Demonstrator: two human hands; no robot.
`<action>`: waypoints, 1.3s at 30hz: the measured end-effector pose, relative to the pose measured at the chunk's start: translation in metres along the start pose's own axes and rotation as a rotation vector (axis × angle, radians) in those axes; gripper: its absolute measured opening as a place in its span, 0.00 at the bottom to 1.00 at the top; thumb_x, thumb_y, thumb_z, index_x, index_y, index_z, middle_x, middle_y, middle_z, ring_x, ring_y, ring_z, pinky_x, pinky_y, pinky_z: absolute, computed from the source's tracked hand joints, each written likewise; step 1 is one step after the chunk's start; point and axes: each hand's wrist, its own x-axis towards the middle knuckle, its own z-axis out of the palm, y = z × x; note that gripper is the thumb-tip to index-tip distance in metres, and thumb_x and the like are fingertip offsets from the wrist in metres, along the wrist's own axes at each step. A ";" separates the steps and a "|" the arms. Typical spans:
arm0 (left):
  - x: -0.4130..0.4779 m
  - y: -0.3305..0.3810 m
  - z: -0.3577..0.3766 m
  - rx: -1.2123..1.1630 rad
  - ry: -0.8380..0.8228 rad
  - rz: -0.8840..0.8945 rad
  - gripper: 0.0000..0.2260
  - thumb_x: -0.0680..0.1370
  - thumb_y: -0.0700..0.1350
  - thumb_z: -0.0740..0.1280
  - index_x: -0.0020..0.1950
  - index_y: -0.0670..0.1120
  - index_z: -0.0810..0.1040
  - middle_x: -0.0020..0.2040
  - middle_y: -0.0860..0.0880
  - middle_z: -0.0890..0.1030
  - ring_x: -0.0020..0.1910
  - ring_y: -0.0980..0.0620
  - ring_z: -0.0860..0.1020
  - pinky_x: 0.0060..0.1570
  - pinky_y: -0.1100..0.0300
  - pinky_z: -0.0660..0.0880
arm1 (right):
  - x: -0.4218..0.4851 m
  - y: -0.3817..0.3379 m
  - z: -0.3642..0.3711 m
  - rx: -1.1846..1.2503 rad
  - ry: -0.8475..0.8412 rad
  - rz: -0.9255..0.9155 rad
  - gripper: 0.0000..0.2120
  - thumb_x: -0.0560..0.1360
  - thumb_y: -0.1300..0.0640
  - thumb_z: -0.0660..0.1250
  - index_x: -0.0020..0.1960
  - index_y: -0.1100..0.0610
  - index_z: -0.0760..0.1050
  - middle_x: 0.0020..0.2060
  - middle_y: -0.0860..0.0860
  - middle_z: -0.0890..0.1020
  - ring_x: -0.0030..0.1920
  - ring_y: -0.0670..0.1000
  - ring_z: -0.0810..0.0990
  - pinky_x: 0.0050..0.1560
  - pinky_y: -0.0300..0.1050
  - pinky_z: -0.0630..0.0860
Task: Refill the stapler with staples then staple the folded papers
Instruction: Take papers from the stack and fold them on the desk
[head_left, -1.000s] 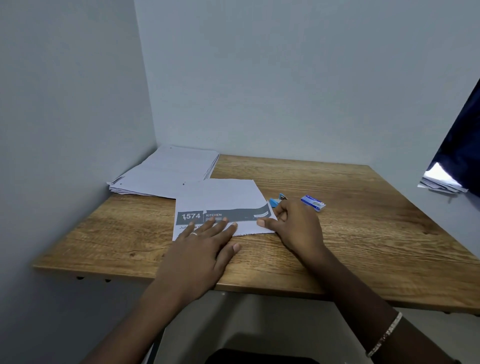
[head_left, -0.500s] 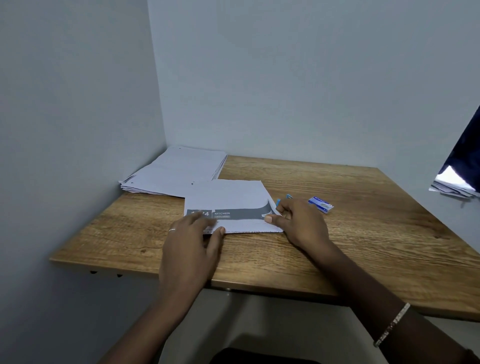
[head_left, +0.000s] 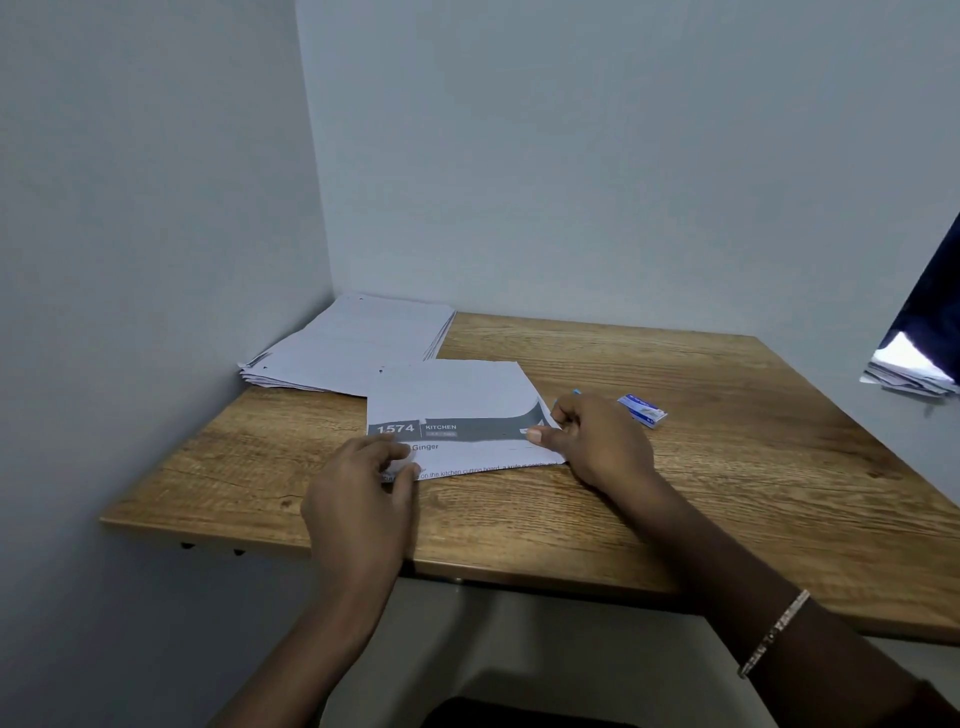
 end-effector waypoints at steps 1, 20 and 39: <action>0.001 0.000 0.000 0.007 -0.012 0.003 0.05 0.71 0.36 0.77 0.45 0.42 0.87 0.48 0.46 0.87 0.43 0.45 0.84 0.42 0.61 0.69 | 0.000 0.000 0.000 -0.004 0.004 0.002 0.20 0.72 0.41 0.74 0.33 0.50 0.67 0.30 0.45 0.71 0.36 0.47 0.71 0.31 0.42 0.59; 0.005 0.041 0.034 0.340 -0.838 0.453 0.29 0.83 0.63 0.45 0.83 0.55 0.46 0.83 0.55 0.50 0.82 0.53 0.46 0.78 0.43 0.42 | -0.007 -0.005 0.001 -0.054 0.079 0.012 0.21 0.70 0.38 0.74 0.33 0.48 0.67 0.32 0.44 0.73 0.37 0.48 0.74 0.30 0.42 0.60; 0.003 0.011 -0.002 0.296 -0.843 0.352 0.27 0.83 0.61 0.45 0.82 0.56 0.49 0.83 0.56 0.50 0.81 0.55 0.43 0.79 0.52 0.44 | -0.061 -0.067 0.018 -0.313 -0.110 -0.240 0.11 0.80 0.58 0.61 0.59 0.54 0.78 0.56 0.52 0.80 0.60 0.54 0.75 0.55 0.48 0.72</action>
